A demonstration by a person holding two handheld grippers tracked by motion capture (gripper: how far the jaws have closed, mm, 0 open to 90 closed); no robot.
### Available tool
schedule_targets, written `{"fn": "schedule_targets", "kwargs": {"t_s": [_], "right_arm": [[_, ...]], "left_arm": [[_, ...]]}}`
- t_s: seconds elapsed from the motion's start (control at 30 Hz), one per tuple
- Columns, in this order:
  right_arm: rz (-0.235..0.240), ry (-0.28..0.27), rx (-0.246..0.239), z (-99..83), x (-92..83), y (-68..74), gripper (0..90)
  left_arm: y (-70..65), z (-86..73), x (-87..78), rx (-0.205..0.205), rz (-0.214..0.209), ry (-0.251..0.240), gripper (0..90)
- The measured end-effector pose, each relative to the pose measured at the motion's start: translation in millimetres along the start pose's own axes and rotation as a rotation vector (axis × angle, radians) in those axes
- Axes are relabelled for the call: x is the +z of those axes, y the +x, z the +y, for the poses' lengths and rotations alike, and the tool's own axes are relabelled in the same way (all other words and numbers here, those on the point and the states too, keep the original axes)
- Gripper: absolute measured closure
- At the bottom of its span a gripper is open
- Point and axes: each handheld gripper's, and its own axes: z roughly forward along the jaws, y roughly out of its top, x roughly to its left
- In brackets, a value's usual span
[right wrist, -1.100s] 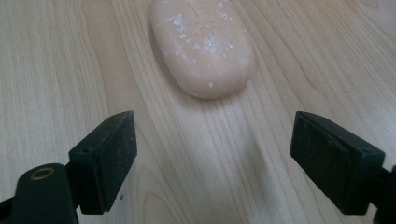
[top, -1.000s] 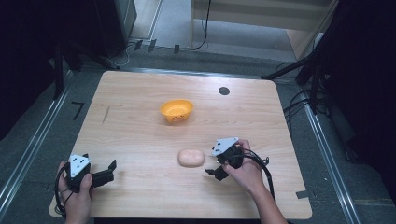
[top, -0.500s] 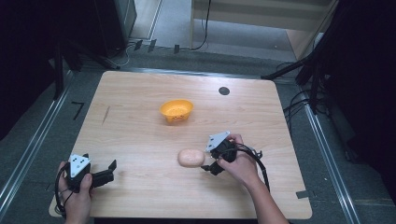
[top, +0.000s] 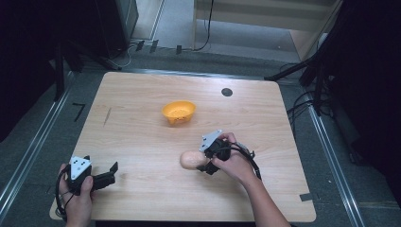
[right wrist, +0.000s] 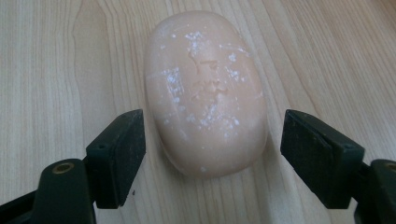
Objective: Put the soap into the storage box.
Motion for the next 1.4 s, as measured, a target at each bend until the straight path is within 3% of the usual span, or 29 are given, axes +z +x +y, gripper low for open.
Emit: {"fn": "schedule_targets", "kwargs": {"t_s": [0.23,0.5,0.7,0.8,0.97,1.03,1.4], "right_arm": [[0.058,0.006,0.004,3.5,7.2,-3.5,27.7],[0.080,0.004,0.000,6.8,12.9,-6.7,30.2],[0.063,0.017,-0.041,7.0,13.1,-4.5,30.6],[0.055,0.007,-0.056,5.3,14.1,-1.8,26.6],[0.053,0.002,-0.051,4.6,14.3,-0.8,26.3],[0.047,-0.002,-0.038,4.3,13.2,-2.4,31.4],[0.050,0.006,-0.052,5.0,12.0,-5.6,33.8]], "left_arm": [[0.1,0.0,0.1,-0.002,-0.002,0.000,0.0],[-0.1,-0.1,0.0,-0.004,0.005,-0.005,3.0],[-0.1,0.0,0.1,-0.007,0.007,-0.004,3.1],[-0.2,0.0,0.1,-0.006,0.008,-0.003,3.1],[-0.3,0.0,0.2,-0.004,0.010,-0.003,3.3],[-0.6,0.1,0.3,-0.004,0.012,-0.001,3.3],[-0.9,0.2,0.5,-0.003,0.018,0.001,3.7]]}}
